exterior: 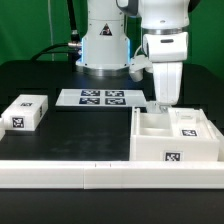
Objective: Assemble cabinet
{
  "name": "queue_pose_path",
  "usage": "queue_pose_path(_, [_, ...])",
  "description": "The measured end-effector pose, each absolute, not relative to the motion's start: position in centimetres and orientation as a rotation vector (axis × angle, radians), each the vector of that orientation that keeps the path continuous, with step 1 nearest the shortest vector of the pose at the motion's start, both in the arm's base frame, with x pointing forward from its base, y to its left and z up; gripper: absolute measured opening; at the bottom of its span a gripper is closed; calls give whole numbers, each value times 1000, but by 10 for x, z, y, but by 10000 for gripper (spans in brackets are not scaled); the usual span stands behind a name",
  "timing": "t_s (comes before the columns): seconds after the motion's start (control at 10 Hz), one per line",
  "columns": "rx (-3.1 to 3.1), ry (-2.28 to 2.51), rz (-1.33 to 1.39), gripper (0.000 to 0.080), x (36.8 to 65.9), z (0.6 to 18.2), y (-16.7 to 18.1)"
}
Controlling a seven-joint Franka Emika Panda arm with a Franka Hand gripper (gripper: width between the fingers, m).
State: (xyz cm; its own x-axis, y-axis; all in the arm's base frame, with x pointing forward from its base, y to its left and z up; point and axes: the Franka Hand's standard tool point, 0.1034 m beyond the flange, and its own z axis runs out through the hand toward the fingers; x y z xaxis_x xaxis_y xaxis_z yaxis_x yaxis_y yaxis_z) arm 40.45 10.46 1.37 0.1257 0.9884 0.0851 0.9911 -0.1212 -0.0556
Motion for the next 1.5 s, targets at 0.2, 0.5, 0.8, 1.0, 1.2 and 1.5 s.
queue_pose_path(0.2, [-2283,-2014,-44,67,405,14,105])
queue_pose_path(0.5, [-2283,-2014,-45,67,405,14,105])
queue_pose_path(0.8, [-2286,-2015,-12,68,405,22,103])
queue_pose_path(1.0, [-2289,-2029,11,68,406,34,101])
queue_pose_path(1.2, [-2306,-2033,37,68,408,48,96])
queue_pose_path(1.5, [-2345,-2016,48,68,416,63,83])
